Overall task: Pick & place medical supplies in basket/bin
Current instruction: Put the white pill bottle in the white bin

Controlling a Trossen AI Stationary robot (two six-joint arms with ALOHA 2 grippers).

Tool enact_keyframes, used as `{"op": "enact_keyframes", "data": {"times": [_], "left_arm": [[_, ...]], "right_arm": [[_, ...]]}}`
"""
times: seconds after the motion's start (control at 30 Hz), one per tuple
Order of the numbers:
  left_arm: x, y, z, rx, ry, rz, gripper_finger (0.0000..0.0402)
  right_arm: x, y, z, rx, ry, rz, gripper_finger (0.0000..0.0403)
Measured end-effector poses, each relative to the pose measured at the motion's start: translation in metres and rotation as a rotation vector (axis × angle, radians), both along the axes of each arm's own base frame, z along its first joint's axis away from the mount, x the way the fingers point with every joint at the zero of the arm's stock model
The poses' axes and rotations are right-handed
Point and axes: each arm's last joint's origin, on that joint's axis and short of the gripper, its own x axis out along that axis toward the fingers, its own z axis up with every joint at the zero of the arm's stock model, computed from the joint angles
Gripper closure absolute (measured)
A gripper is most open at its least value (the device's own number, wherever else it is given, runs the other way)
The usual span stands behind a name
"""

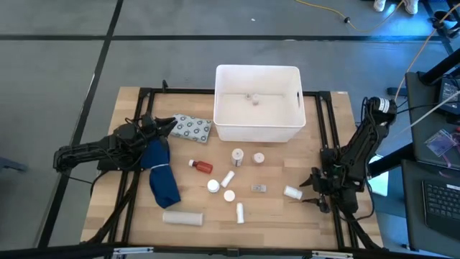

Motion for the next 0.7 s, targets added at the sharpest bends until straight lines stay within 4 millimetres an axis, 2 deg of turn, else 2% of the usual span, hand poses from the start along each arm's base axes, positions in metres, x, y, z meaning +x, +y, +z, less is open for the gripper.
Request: {"op": "enact_keyframes", "data": {"times": [0.27, 0.7], "left_arm": [[0.0, 0.0, 0.0, 0.001, 0.0, 0.001, 0.0309], [0.0, 0.0, 0.0, 0.001, 0.001, 0.001, 0.0309]], "right_arm": [[0.002, 0.002, -0.002, 0.012, 0.009, -0.008, 0.0098], [0.016, 0.0, -0.01, 0.036, 0.04, -0.141, 0.0098]]}}
